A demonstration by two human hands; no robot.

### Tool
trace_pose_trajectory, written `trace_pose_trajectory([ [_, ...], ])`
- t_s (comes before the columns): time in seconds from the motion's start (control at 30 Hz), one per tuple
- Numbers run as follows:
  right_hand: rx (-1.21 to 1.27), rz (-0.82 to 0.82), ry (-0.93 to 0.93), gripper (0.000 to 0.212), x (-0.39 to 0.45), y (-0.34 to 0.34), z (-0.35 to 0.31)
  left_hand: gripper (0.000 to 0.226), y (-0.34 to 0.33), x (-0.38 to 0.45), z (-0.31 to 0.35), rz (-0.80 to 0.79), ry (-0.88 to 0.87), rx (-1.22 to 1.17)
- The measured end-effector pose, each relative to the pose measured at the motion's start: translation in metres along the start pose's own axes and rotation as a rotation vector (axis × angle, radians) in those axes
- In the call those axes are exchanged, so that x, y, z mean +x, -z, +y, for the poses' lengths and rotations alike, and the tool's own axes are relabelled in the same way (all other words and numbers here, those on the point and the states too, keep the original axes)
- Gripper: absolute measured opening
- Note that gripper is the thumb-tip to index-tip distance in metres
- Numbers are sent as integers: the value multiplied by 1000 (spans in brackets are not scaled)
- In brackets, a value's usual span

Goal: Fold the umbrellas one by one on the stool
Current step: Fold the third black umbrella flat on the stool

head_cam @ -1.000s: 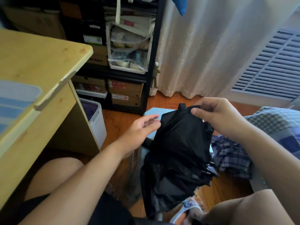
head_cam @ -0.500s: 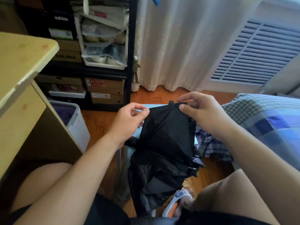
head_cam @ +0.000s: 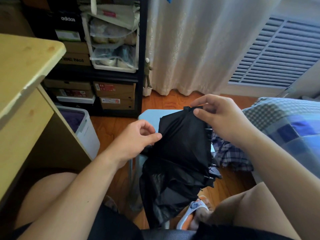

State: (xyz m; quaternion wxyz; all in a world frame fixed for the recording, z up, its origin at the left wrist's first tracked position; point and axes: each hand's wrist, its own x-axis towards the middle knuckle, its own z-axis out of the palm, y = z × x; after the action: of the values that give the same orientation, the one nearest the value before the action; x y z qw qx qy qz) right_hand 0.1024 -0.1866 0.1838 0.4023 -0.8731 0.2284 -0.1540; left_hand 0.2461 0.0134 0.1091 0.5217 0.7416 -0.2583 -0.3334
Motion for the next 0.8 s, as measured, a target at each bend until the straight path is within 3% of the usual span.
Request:
trace_pose_trajectory([
  [0.17,2,-30,24,16,-6,1,-3,27,-4,-1,5,37,-26,-194],
  [0.27,30,-38,29,18,-10,2,0,34,-4,-2,11,43,-134,-347],
  [0.47,30,-32,27,17,-14,9,4,24,-9,-6,7,208,-369,-63],
  [0.6,-11,-43,45,14,-17,11,1,19,-7,-1,6,215,-289,-148],
  [0.7,-39,-38,87,14,-20,11,0,20,-3,2,8,117,-163,-351],
  [0.8,-53,-32,104,22,-23,10,0,25,-1,1,7,5,-149,-312],
])
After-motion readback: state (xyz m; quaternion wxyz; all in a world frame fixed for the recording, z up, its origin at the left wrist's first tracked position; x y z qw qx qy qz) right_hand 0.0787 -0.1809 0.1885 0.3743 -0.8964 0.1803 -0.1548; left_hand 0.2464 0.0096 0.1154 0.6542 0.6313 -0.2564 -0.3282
